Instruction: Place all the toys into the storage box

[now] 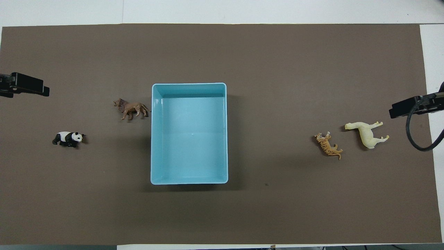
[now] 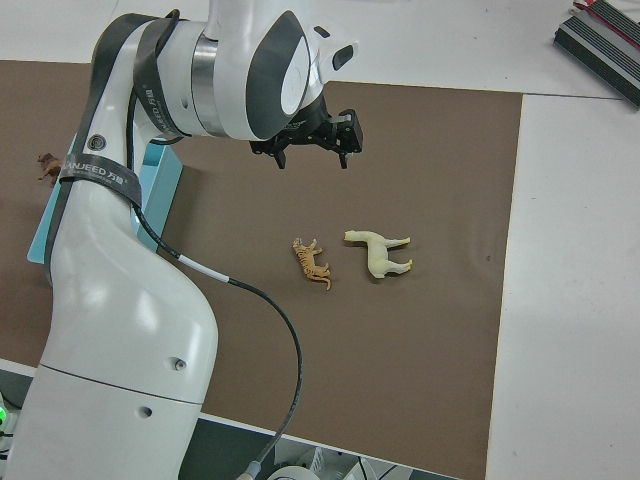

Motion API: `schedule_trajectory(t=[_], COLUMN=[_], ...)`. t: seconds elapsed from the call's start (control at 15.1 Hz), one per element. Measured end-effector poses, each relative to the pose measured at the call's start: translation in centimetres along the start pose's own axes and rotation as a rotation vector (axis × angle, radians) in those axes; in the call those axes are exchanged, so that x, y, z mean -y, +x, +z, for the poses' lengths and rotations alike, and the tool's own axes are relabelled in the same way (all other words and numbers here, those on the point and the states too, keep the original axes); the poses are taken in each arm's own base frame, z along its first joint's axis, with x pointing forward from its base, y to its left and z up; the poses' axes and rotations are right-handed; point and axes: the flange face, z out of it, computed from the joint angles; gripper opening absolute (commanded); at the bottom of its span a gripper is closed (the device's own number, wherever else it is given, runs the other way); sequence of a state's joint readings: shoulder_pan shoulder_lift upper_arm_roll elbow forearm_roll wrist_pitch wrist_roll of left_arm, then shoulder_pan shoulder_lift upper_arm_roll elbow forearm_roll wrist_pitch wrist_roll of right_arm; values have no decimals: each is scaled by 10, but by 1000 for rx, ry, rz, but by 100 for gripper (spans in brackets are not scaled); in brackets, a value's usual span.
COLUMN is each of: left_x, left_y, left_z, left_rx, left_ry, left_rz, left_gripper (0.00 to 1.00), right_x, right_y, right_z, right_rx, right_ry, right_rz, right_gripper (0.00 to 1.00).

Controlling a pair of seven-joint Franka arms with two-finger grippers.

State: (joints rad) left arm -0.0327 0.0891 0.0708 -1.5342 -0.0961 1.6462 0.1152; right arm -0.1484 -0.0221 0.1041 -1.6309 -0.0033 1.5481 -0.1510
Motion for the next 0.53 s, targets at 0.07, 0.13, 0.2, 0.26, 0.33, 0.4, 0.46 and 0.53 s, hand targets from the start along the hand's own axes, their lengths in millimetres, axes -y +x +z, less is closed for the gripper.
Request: schedule_trajectory(t=[0.07, 0.13, 0.2, 0.26, 0.33, 0.4, 0.46, 0.53], left_x=[0, 0, 0, 0, 0, 1, 1, 1], left_y=[0, 0, 0, 0, 0, 0, 0, 0], left_z=[0, 0, 0, 0, 0, 0, 0, -2], left_rx=[0, 0, 0, 0, 0, -1, -3, -6], left_ry=[0, 0, 0, 1, 3, 5, 6, 7], left_rz=[0, 0, 0, 0, 0, 1, 1, 0], left_gripper=[100, 100, 100, 100, 100, 100, 100, 100], right_x=[0, 0, 0, 0, 2, 3, 4, 4], right_y=[0, 0, 0, 0, 0, 0, 0, 0], right_z=[0, 0, -1, -1, -1, -2, -2, -3], right_rx=[-1, -1, -2, -3, -5, -6, -7, -8], right_ry=[0, 0, 0, -1, -1, -1, -2, -2], right_rz=[0, 0, 0, -1, -3, -5, -7, -8], right_gripper=[100, 100, 100, 100, 100, 100, 100, 100])
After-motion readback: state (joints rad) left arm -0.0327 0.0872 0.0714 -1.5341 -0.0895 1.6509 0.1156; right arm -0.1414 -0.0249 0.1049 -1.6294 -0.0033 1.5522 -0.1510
